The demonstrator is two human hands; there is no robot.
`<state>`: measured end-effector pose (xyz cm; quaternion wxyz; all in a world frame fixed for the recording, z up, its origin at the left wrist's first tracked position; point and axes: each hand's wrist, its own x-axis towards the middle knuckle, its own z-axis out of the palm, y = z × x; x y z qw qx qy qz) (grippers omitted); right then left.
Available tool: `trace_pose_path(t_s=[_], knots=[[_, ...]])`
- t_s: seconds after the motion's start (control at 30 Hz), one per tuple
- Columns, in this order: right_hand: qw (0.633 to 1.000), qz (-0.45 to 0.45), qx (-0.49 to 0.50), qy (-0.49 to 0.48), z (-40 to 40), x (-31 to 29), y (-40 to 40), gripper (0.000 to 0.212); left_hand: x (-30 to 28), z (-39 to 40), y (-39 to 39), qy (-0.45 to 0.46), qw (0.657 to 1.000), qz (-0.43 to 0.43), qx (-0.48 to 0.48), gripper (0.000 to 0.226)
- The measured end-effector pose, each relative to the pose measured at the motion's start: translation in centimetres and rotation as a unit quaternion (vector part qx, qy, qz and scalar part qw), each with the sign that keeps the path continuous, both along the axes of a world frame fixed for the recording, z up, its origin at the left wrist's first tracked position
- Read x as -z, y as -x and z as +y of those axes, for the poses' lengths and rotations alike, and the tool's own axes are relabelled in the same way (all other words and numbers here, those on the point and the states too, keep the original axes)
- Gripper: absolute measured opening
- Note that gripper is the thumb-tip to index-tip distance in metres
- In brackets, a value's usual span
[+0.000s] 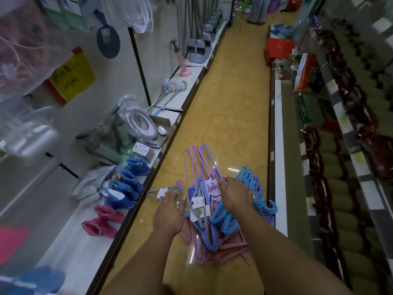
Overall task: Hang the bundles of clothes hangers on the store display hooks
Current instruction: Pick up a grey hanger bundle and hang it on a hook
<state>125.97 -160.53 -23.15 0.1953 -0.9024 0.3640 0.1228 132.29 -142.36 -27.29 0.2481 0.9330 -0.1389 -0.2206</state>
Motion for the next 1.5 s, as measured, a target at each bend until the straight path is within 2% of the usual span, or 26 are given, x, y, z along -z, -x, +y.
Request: trace_pose_path(t_s=[0.1, 0.2, 0.3, 0.53, 0.67, 0.8, 0.9, 1.03, 1.17, 1.37, 1.5], knots=[[1.000, 0.014, 0.004, -0.004, 0.0, 2.6, -2.1, 0.054, 2.8, 0.0, -2.4, -0.002, 1.000, 0.012, 0.012, 0.074], [0.999, 0.037, 0.007, -0.005, 0.1, 6.1, -3.9, 0.052, 6.9, -0.2, -4.5, -0.012, 1.000, 0.018, 0.010, 0.064], [0.998, 0.063, 0.003, -0.014, -0.2, 10.6, -5.5, 0.053, 11.7, -0.8, -6.1, -0.011, 0.999, 0.030, 0.002, 0.064], [0.995, 0.086, -0.054, -0.014, -1.7, 26.3, -10.1, 0.050, 28.2, -2.7, -9.2, -0.016, 0.999, 0.027, 0.008, 0.065], [0.991, 0.089, -0.101, 0.006, -2.3, 35.9, -12.9, 0.045, 37.5, -3.5, -11.0, -0.020, 1.000, 0.021, -0.011, 0.086], [0.989, 0.082, -0.125, 0.004, -2.2, 45.0, -15.2, 0.044, 45.8, -4.3, -12.6, -0.033, 0.999, 0.030, -0.017, 0.060], [0.986, 0.064, -0.152, 0.002, -1.8, 50.3, -16.9, 0.043, 50.3, -5.1, -13.9, -0.020, 0.999, 0.013, -0.039, 0.052], [0.987, 0.038, -0.152, -0.024, -1.2, 55.2, -18.5, 0.041, 54.9, -6.5, -16.2, 0.034, 0.993, 0.030, -0.110, 0.052], [0.987, 0.028, -0.152, -0.036, -0.8, 58.0, -19.3, 0.039, 57.4, -8.1, -17.1, 0.059, 0.971, 0.104, -0.207, 0.062], [0.982, 0.063, -0.168, -0.055, 0.5, 59.0, -19.7, 0.035, 58.6, -8.7, -17.3, 0.111, 0.933, 0.186, -0.287, 0.067], [0.984, 0.063, -0.152, -0.063, 0.7, 59.1, -19.9, 0.042, 60.1, -8.8, -18.1, 0.114, 0.913, 0.238, -0.312, 0.061]])
